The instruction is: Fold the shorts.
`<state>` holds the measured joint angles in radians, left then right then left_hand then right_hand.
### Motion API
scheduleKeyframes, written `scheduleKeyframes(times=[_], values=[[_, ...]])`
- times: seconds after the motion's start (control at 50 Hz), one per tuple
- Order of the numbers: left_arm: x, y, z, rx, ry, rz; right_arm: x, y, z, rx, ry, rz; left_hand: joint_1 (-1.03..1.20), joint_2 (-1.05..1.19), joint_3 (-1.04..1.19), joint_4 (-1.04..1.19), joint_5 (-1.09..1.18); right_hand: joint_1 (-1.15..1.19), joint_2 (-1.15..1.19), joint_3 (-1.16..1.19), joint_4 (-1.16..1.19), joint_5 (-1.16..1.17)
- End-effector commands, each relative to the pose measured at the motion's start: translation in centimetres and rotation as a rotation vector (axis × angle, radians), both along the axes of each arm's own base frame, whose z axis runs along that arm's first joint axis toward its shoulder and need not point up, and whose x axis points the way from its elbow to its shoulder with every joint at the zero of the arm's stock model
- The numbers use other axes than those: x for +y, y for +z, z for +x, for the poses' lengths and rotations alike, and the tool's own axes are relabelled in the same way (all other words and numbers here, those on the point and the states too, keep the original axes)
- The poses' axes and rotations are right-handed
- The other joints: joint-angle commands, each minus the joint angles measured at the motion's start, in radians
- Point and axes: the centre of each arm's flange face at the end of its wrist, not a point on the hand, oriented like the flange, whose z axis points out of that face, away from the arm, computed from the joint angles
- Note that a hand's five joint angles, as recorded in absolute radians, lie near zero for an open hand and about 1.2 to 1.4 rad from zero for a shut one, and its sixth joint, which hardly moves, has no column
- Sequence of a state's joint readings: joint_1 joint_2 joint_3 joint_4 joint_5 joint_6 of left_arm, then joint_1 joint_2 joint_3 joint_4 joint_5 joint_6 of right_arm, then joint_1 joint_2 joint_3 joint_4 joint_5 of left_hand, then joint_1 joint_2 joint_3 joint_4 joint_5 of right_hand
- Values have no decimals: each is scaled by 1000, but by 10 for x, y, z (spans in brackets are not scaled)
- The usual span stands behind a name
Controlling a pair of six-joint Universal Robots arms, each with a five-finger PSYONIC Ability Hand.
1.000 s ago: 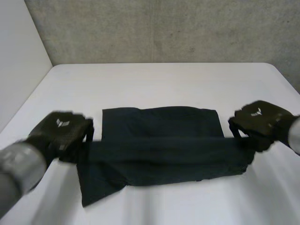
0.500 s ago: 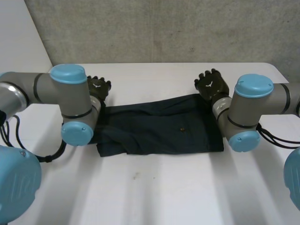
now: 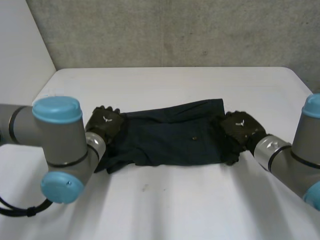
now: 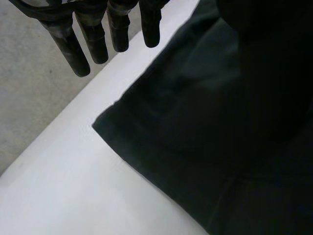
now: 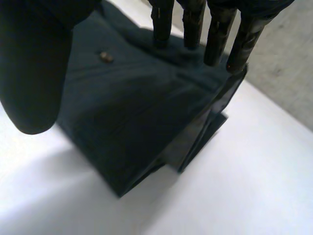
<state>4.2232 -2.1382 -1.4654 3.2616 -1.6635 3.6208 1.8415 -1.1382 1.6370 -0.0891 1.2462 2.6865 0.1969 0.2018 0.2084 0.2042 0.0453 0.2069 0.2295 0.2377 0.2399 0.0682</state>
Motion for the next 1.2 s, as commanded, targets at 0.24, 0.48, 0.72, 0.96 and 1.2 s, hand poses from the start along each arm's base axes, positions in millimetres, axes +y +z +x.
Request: scheduleKeyframes(times=[0.24, 0.48, 0.72, 0.96, 1.2], values=[[-5, -23, 16, -49, 28, 6, -15, -34, 1, 10, -13, -40, 43, 38, 32, 36, 20, 374, 352, 343, 341, 338], [-8, -1, 21, -54, 31, -59, -22, -39, -1, 95, 4, -123, 17, 12, 5, 9, -6, 1189, 1167, 1159, 1156, 1154], [0, 60, 32, 17, 49, -190, -26, -1, -41, 235, -125, -121, -10, -15, -21, -17, -33, 1189, 1167, 1159, 1156, 1154], [10, 81, 36, 50, 54, -239, -7, 67, 15, 404, 52, -410, -10, -15, -21, -17, -33, 1189, 1167, 1159, 1156, 1154], [8, 89, 31, 140, 64, -237, 109, 30, 145, 323, 644, -561, -13, -18, -24, -20, -36, 1189, 1167, 1159, 1156, 1154]])
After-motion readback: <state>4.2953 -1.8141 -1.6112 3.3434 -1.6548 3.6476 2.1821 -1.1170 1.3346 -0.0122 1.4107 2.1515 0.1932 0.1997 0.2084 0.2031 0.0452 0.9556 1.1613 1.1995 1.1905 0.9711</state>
